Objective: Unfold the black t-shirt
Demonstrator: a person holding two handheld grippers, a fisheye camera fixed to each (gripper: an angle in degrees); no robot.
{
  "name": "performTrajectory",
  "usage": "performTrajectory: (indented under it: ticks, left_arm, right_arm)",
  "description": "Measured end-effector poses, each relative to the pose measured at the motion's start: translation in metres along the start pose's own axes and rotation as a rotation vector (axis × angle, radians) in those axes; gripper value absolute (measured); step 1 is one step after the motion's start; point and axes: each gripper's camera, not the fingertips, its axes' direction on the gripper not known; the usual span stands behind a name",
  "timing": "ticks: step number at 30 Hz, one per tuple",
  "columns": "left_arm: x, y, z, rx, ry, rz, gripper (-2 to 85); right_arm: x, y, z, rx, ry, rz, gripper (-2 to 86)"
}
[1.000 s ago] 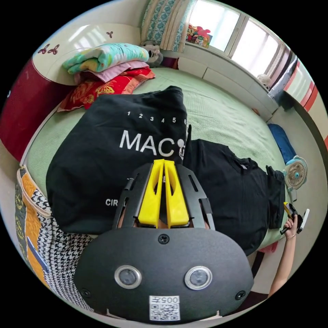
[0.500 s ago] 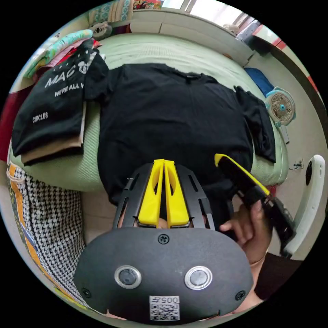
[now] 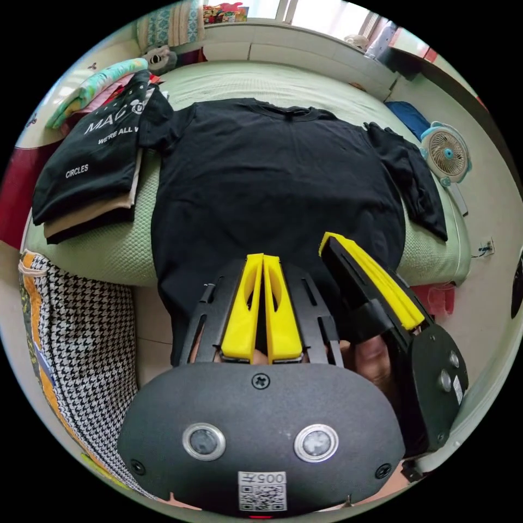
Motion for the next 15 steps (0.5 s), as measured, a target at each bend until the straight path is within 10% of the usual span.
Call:
performTrajectory:
  ticks: [15]
  left_arm:
    - [0.026, 0.030, 0.024, -0.029, -0.034, -0.035, -0.3]
  right_arm:
    - [-0.019, 0.012, 0.003, -0.077, -0.033, 0.078, -1.3]
